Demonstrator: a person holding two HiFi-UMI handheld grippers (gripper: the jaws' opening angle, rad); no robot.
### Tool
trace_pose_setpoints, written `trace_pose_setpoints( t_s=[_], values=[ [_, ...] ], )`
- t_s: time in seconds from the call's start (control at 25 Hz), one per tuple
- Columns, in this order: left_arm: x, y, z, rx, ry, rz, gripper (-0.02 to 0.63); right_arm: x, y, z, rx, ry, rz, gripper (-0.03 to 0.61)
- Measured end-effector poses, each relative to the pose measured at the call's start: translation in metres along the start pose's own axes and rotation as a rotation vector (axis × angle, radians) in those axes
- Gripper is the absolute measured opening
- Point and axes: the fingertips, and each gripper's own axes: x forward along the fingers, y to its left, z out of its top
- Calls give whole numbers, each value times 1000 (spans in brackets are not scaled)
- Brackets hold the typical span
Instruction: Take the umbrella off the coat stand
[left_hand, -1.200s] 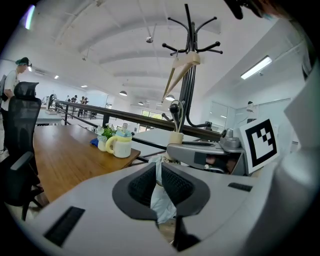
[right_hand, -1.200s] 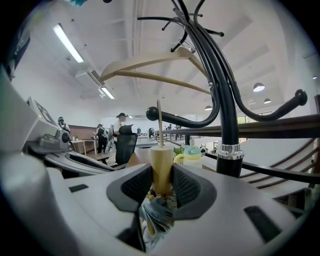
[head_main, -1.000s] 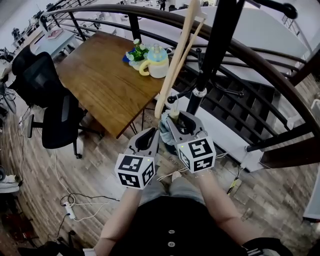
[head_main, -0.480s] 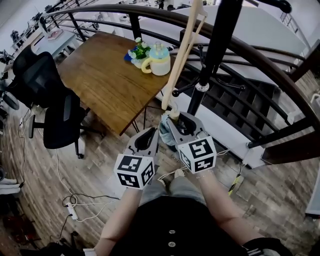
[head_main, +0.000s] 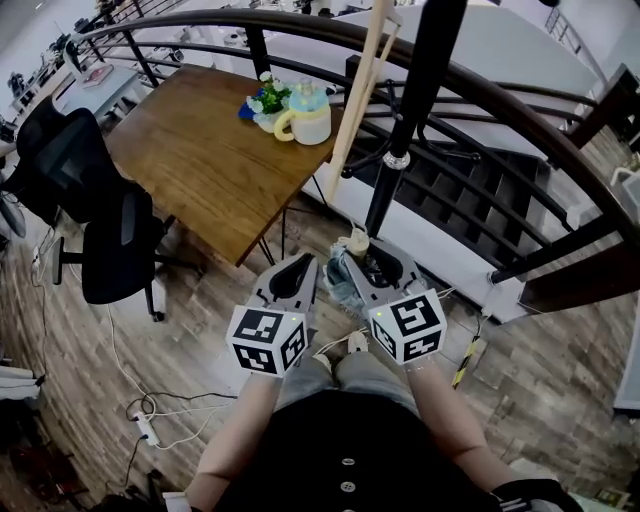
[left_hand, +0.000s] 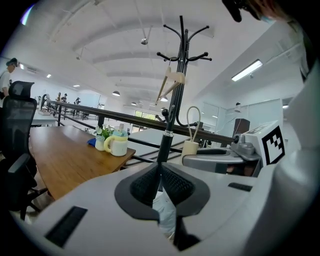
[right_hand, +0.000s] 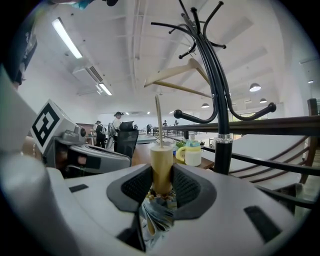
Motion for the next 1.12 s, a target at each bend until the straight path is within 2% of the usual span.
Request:
trace_pose_setpoints(
  t_s=[0.16, 0.36, 0.56, 0.8, 1.12],
  values=[
    [-4, -7, 1, 14, 1, -35, 28, -22, 0, -1, 17, 15, -33, 130],
    [-9, -15, 7, 33, 4, -76, 27, -48, -2, 17, 26, -2, -69, 130],
    [-13, -19, 25, 50, -42, -91, 26, -62, -3, 42, 26, -43, -94, 129],
    [-9, -29, 46, 67, -78, -135, 26, -66, -5, 72, 0, -84, -70, 129],
    [-10, -34, 71, 107, -133, -137, 26, -63, -11, 88, -24, -116, -64, 129]
  ],
)
